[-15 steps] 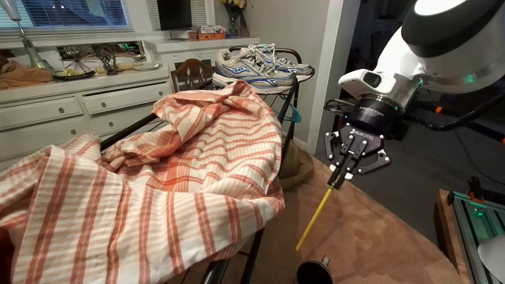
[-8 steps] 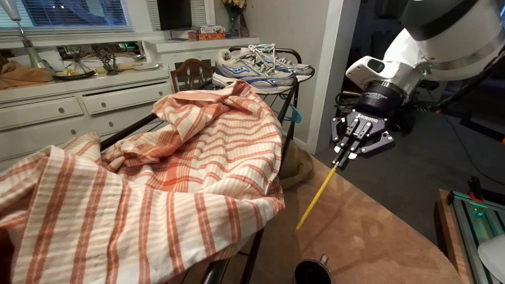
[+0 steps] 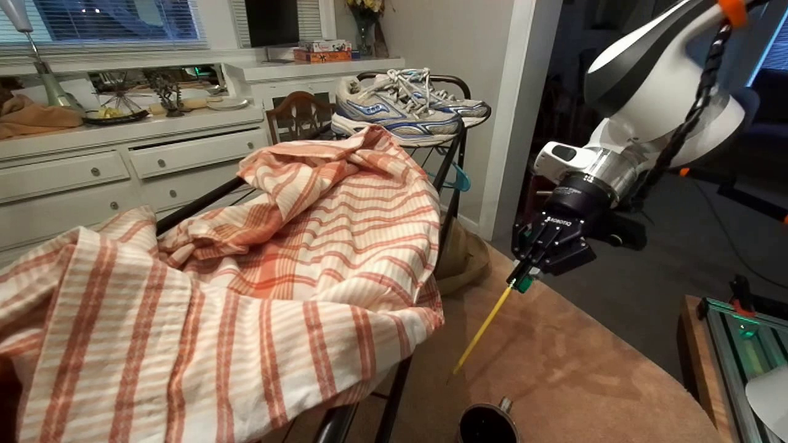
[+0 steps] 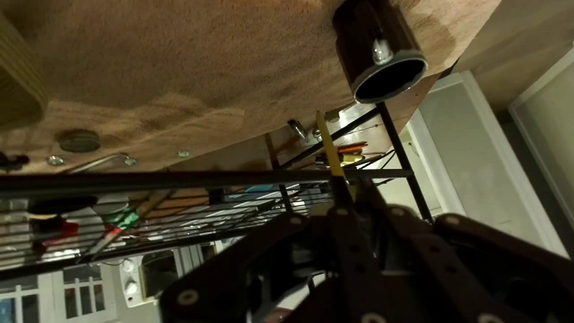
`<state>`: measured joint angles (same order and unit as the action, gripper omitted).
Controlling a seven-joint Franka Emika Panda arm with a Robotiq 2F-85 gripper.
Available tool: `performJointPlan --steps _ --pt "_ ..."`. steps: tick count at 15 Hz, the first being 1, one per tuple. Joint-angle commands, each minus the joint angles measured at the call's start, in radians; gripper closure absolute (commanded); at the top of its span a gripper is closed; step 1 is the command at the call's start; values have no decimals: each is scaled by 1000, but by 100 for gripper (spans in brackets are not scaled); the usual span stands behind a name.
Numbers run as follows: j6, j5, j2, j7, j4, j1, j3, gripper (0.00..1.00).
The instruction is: Remove the brown mug from the rack then take the yellow pencil out of the mug.
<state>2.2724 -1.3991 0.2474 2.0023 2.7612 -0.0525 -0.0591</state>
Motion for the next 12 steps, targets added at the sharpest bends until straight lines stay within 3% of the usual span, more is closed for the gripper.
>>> performJointPlan --steps 1,7,12 --pt "-22 -123 -122 50 0 34 10 98" --pt "-80 -281 -270 62 -13 66 1 98" --pt "-110 -335 -361 46 -19 95 -10 98"
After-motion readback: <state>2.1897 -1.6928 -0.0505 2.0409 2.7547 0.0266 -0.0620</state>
